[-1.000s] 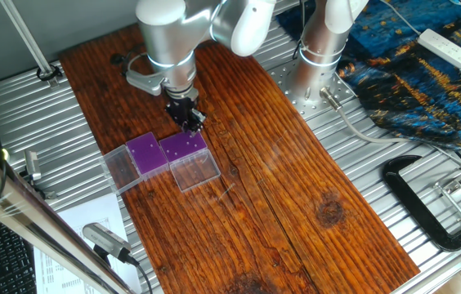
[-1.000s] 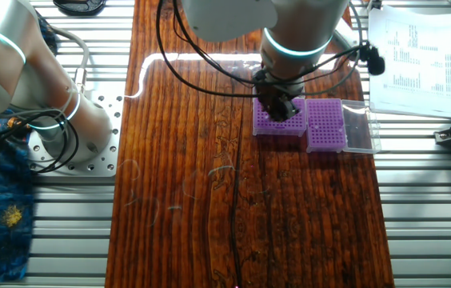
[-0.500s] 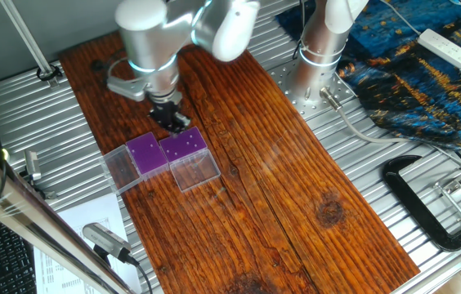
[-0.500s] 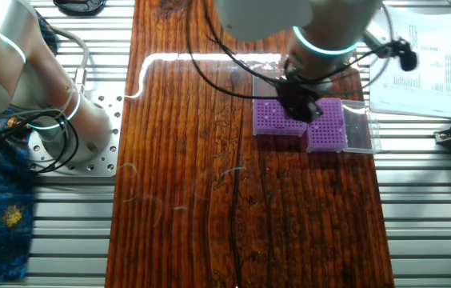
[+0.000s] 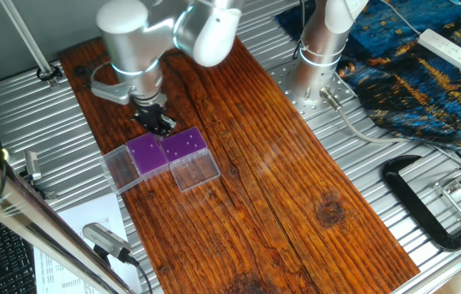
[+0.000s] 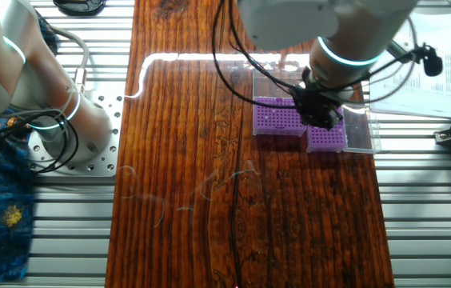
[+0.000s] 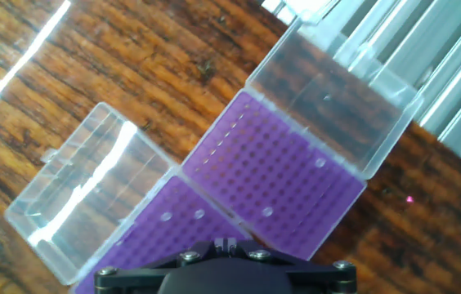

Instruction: Transfer all small pipette tips from one holder to another

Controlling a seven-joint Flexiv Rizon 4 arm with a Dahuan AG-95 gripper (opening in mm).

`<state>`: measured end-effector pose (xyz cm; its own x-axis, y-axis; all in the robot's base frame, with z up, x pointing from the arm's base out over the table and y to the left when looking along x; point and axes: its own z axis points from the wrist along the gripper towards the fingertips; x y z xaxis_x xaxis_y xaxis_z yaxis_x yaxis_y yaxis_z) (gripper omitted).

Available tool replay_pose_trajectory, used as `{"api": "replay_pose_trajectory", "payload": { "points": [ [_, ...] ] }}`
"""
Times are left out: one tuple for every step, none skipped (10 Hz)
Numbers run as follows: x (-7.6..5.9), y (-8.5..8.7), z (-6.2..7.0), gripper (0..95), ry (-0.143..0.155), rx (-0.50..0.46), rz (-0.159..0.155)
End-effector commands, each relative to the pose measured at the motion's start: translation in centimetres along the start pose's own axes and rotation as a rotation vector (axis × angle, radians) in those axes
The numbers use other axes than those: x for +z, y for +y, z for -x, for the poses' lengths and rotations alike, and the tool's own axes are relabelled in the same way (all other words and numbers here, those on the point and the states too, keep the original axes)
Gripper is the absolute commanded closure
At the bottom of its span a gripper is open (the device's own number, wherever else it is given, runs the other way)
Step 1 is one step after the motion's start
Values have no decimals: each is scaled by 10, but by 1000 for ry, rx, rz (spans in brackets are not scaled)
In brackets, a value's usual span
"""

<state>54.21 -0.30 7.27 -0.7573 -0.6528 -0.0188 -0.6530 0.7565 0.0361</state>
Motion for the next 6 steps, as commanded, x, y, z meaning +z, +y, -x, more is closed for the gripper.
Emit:
{"api": "replay_pose_trajectory", "payload": {
  "points": [
    [0,-9,4,760,1,-1,2],
    [1,-12,6,760,2,0,1],
    [3,-14,8,760,-1,5,-1],
    [4,-14,9,760,-2,10,-1],
    [4,-17,13,760,-5,18,-3],
    [4,-19,15,760,-4,23,-4]
  ]
}}
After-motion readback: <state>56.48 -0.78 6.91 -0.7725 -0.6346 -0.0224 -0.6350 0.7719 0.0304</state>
